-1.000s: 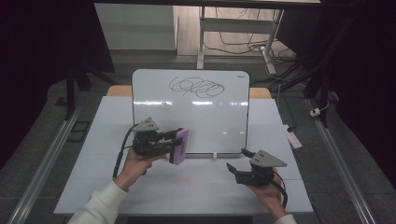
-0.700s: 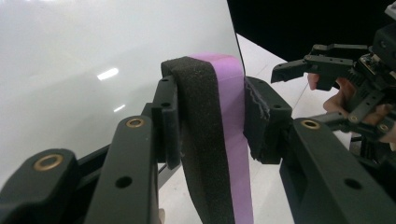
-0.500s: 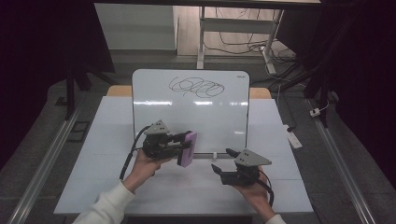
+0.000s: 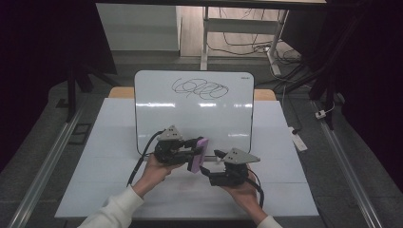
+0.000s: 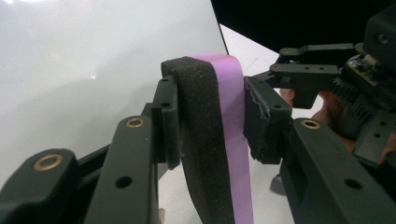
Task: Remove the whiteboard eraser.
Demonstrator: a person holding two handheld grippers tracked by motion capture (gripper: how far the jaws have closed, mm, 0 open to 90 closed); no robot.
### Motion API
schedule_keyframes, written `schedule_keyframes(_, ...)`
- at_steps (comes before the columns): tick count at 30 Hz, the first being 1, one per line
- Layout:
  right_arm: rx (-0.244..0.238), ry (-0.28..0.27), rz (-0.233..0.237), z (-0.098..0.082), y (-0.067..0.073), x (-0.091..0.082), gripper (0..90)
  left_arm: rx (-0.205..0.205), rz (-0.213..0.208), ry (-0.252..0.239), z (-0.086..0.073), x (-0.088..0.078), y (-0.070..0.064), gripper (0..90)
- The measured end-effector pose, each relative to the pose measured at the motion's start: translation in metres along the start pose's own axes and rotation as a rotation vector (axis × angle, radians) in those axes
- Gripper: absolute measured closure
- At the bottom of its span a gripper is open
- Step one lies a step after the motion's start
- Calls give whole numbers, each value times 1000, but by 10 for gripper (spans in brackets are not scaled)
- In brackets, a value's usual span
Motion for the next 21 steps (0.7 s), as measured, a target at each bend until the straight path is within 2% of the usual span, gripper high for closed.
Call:
schedule_keyframes(3,18,-3,11,0,2,3,202,3,-2,-1,0,1,-1,592)
schedule_keyframes(11,18,-3,12,3,7,10,206,12,-7,-4,-1,3,-5,592)
schedule_keyframes(21,45,-18,10,4,6,12,268,6,-17,-23,1,3,-10,592)
Point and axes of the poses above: each handheld gripper's, and its own axes: x roughly forward along the jaws, z roughly out of its top, y roughly to its left, the point moved 10 cm from there along x, roughly forward along the jaws, and after that the axes turned 4 degrees about z, right-handed, at the moved point
